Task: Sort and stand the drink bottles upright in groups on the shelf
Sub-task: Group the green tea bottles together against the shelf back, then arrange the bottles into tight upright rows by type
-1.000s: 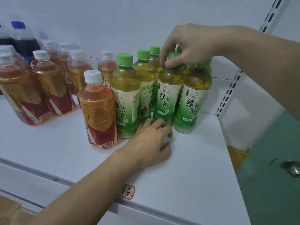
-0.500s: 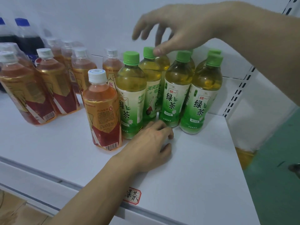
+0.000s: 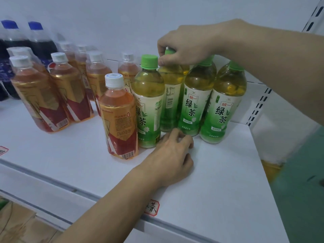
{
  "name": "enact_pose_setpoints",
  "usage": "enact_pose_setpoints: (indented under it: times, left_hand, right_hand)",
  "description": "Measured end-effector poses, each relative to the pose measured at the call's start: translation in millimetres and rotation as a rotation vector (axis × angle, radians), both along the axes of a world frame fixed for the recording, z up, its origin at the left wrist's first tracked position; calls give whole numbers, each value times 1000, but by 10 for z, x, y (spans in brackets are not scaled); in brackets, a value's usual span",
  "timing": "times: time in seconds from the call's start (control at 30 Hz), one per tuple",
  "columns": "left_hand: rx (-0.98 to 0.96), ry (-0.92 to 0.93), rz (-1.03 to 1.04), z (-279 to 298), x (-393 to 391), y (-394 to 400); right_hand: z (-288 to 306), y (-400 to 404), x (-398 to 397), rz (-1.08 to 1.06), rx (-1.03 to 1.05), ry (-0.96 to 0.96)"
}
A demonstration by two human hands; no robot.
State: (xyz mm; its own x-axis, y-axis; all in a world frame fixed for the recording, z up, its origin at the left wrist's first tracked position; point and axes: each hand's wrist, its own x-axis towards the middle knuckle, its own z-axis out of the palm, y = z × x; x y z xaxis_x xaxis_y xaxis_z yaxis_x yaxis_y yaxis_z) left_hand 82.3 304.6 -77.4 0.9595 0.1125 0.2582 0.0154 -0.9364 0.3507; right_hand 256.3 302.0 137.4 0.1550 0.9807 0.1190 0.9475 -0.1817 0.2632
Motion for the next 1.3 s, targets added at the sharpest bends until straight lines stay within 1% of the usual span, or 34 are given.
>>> enact_pose_setpoints:
  times: [0.13, 0.17, 0.27, 0.3, 0.47, 0.6, 0.7, 0.8, 0.87, 1.03, 1.2, 1.3]
  left_hand:
    - [23, 23, 50, -15, -4, -32]
    - [26, 31, 61, -14, -4, -42]
    - [43, 38, 78, -10, -2, -58]
    - [47, 38, 80, -10, -4, -60]
    - [28, 44, 96, -3, -6, -72]
    - [12, 45, 110, 5, -8, -90]
    - [11, 40, 117, 8, -7, -100]
    - [11, 41, 122, 6, -4, -97]
    - [3, 53, 128, 4, -5, -101]
    - [12, 61, 122, 13, -8, -107]
    - [17, 36, 118, 17, -21, -105]
    - [26, 31, 117, 16, -23, -100]
  right_hand:
    - [40, -11, -8, -4, 12, -49]
    - [67, -30, -16, 17, 1, -11]
    - [153, -89, -20, 87, -71, 197]
    - [170, -100, -23, 100, -71, 211]
    - [7, -13, 15, 74, 29, 80]
    - [-125, 27, 40, 50, 121, 62]
    - [-66, 28, 48, 66, 72, 66]
    - [20, -16, 1, 141, -1, 172]
    - [36, -35, 0, 166, 1, 146]
    - [38, -42, 47, 152, 10, 159]
    - [72, -23, 18, 94, -34, 162]
    - [64, -35, -8, 95, -38, 156]
